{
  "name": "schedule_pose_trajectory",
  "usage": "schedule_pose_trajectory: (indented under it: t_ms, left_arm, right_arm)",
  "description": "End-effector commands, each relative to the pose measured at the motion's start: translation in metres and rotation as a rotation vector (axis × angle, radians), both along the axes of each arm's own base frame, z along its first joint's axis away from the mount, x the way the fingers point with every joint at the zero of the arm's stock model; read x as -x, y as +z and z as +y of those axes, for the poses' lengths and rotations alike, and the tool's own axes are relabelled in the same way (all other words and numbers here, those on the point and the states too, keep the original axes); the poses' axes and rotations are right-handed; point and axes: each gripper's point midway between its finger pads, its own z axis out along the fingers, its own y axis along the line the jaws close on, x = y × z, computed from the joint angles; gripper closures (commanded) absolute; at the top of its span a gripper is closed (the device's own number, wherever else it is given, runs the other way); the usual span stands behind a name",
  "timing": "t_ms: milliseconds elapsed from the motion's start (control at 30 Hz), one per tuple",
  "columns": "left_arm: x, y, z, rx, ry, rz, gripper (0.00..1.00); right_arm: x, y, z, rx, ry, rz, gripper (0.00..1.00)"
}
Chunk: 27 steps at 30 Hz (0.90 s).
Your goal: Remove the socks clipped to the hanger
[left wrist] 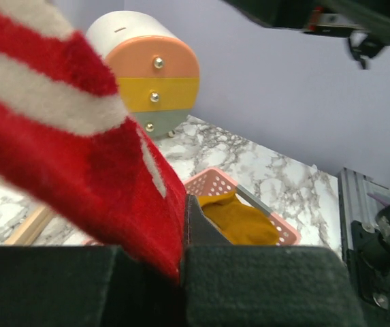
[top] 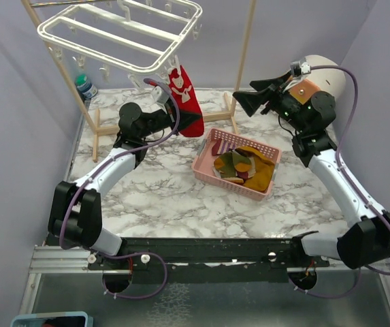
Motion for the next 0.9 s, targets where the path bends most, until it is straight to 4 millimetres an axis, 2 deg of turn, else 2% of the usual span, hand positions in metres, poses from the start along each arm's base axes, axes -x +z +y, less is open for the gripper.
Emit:
schedule_pose_trajectory:
  t_ms: [0,133,267,367,500,867]
  left_arm:
    - [0.032,0.0,0.002,-0.022,-0.079,0.024,1.0]
    - [0.045,-0.001,0.003,-0.035,-0.11,0.042,1.0]
    - [0.054,0.0,0.005,-0.042,-0.127,0.039,1.0]
    - [0.06,-0.001,0.007,-0.042,-0.132,0.044,1.0]
    - [0.068,-0.001,0.006,-0.044,-0.166,0.064,1.0]
    - [0.093,0.01,0.014,-0.061,-0.177,0.048,1.0]
  right_arm:
    - [0.013,0.022,0.024,-0.07,0.254,-0.079,0.0]
    - [0.026,0.032,0.044,-0.139,0.486,-0.093,0.0]
    - [0.034,0.045,0.053,-0.217,0.654,-0.103,0.0]
    - [0.031,0.05,0.064,-0.222,0.69,-0.099,0.0]
    - [0.03,0.051,0.091,-0.208,0.724,-0.097,0.0]
    - [0.015,0.039,0.145,-0.256,0.845,-0.051,0.0]
